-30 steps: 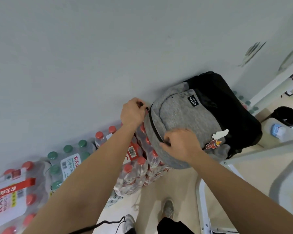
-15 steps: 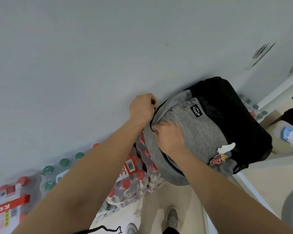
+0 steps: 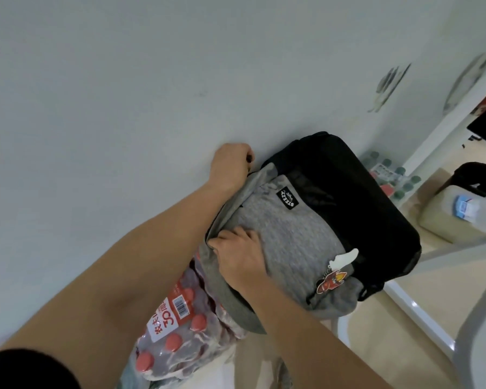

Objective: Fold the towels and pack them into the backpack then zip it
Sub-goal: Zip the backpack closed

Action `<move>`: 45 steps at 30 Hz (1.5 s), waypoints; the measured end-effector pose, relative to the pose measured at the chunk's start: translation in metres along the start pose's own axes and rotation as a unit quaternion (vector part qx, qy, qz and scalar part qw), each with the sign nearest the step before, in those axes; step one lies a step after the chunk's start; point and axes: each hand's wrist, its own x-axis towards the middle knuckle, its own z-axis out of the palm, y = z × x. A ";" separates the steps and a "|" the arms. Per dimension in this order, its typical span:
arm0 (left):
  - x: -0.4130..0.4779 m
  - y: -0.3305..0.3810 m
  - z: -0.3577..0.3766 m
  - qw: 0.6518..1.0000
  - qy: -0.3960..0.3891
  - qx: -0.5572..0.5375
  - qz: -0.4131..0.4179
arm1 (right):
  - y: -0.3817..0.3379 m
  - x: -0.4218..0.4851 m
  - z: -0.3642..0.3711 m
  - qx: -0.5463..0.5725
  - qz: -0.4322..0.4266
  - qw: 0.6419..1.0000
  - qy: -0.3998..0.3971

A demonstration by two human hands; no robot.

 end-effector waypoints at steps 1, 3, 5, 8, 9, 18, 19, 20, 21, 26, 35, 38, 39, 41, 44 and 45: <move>0.005 0.008 0.004 1.000 0.002 0.001 0.012 | -0.001 -0.002 0.000 0.004 -0.008 1.000 0.001; 0.014 0.026 0.012 0.999 -0.006 0.009 0.031 | -0.002 -0.004 0.001 0.016 -0.015 1.000 -0.006; 0.023 0.037 0.017 0.999 -0.012 0.004 0.032 | 0.002 -0.004 0.002 0.025 -0.008 1.000 -0.011; 0.027 0.035 0.019 0.999 -0.010 -0.049 -0.007 | 0.012 0.000 0.004 0.024 0.002 1.000 -0.012; 0.024 0.033 0.017 0.998 -0.012 -0.066 -0.020 | 0.015 0.001 0.006 0.023 0.002 1.000 -0.013; -0.096 -0.038 -0.019 0.994 -0.058 -0.090 -0.038 | 0.014 0.018 -0.001 0.046 -0.020 0.995 -0.086; -0.106 -0.047 -0.019 0.993 -0.074 -0.082 -0.039 | 0.016 0.016 -0.004 0.047 -0.024 0.993 -0.104; -0.114 -0.054 -0.019 0.992 -0.089 -0.076 -0.038 | 0.019 0.013 -0.008 0.049 -0.025 0.991 -0.119; -0.119 -0.058 -0.018 0.992 -0.100 -0.072 -0.036 | 0.023 0.008 -0.014 0.050 -0.023 0.990 -0.128; -0.133 -0.043 -0.017 0.989 -0.144 -0.016 -0.015 | 0.057 -0.028 -0.052 0.010 0.068 0.997 -0.044; -0.165 0.033 0.032 0.971 -0.193 0.099 0.104 | 0.140 -0.132 -0.080 -0.079 0.477 0.875 -0.020; -0.168 0.036 0.049 0.964 -0.228 0.114 0.077 | 0.140 -0.131 -0.065 -0.050 0.489 0.869 -0.051; -0.166 0.037 0.053 0.962 -0.236 0.115 0.069 | 0.139 -0.126 -0.060 -0.032 0.488 0.871 -0.044; -0.163 0.037 0.057 0.960 -0.247 0.122 0.057 | 0.139 -0.117 -0.060 0.031 0.476 0.879 -0.030; -0.151 0.031 0.059 0.960 -0.248 0.121 0.041 | 0.141 -0.100 -0.067 0.082 0.397 0.914 -0.012; -0.145 0.027 0.058 0.962 -0.244 0.120 0.035 | 0.141 -0.090 -0.071 0.097 0.383 0.919 -0.006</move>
